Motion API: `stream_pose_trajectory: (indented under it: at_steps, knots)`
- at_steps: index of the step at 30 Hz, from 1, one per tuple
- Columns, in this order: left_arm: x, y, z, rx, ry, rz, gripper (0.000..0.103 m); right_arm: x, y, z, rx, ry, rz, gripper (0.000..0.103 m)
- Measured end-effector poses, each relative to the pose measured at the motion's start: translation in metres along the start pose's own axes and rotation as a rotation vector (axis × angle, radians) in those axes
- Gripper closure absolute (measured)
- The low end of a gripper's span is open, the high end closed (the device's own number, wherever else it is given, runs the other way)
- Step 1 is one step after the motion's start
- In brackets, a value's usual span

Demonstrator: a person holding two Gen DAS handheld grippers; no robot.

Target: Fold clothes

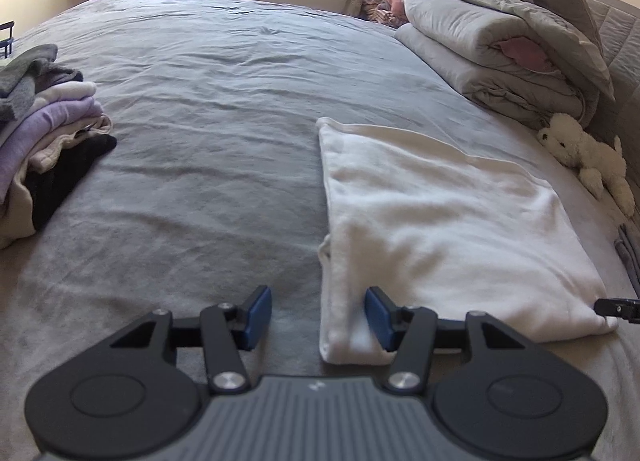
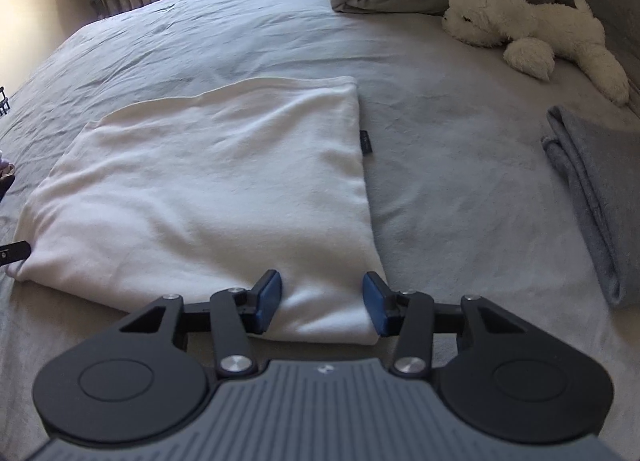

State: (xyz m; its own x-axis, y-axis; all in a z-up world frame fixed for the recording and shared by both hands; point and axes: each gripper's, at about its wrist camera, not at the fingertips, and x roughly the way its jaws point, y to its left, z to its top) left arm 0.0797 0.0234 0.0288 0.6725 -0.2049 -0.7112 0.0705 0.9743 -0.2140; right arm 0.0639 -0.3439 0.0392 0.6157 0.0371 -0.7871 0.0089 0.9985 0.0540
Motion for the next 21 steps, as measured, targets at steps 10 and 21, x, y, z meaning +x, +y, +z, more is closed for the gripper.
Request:
stream_pose_trajectory:
  at_steps: [10, 21]
  knots:
    - [-0.039, -0.026, 0.007, 0.101, -0.197, 0.064, 0.049, -0.019, 0.016, -0.001, -0.092, -0.142, -0.170, 0.051]
    - [-0.029, -0.059, -0.013, 0.227, -0.239, -0.052, 0.045, -0.012, 0.087, -0.012, -0.204, -0.216, 0.046, 0.049]
